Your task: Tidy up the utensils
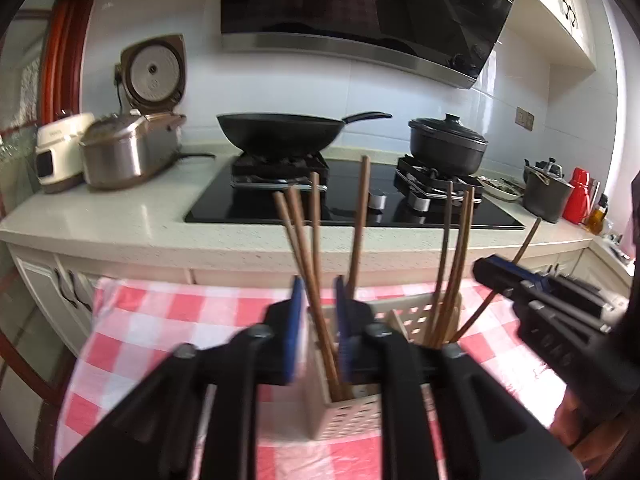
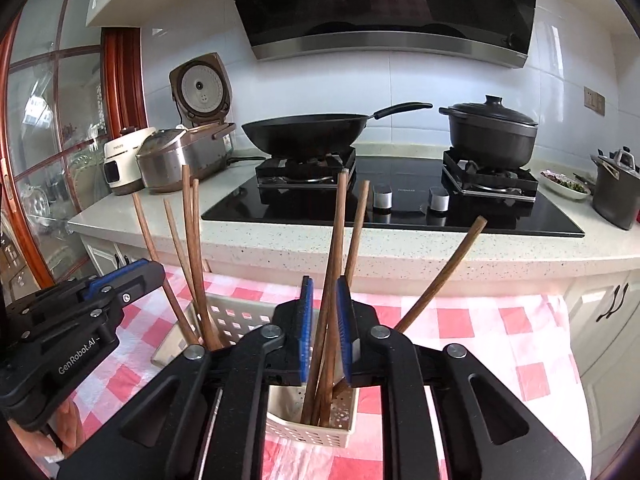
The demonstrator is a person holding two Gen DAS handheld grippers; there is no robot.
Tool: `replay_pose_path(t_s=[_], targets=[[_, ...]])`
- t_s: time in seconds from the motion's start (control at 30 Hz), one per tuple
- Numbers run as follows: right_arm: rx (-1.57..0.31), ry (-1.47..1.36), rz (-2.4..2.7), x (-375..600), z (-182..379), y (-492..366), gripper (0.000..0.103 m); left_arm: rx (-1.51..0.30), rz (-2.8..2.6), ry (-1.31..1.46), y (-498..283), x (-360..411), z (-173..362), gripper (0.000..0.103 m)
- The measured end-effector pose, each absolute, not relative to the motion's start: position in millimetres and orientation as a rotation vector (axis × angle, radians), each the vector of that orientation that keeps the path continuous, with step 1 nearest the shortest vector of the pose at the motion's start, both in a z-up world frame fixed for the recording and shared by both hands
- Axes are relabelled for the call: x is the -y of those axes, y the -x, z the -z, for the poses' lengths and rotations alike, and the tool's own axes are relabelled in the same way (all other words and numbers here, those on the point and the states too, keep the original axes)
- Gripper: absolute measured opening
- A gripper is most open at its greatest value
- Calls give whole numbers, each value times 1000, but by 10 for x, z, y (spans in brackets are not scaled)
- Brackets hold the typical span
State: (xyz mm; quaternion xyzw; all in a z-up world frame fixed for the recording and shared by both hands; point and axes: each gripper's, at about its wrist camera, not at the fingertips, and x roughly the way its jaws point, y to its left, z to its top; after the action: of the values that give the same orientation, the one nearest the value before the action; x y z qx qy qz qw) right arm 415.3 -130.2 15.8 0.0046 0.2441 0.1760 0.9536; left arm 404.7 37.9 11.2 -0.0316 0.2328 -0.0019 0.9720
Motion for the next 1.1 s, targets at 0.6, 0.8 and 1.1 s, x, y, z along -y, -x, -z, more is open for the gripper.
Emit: replay_pose_path(t_s=[0.6, 0.8, 1.1], targets=[[-334, -186, -490, 1898, -505, -2809, 82, -313, 28, 36, -2533, -554, -394, 98], [-335, -135, -480, 1965, -369, -2442, 85, -306, 71, 53, -2127, -451, -308, 98], [-357, -101, -495, 2030, -226, -2186, 85, -315, 91, 16, -1846, -316, -263, 98]])
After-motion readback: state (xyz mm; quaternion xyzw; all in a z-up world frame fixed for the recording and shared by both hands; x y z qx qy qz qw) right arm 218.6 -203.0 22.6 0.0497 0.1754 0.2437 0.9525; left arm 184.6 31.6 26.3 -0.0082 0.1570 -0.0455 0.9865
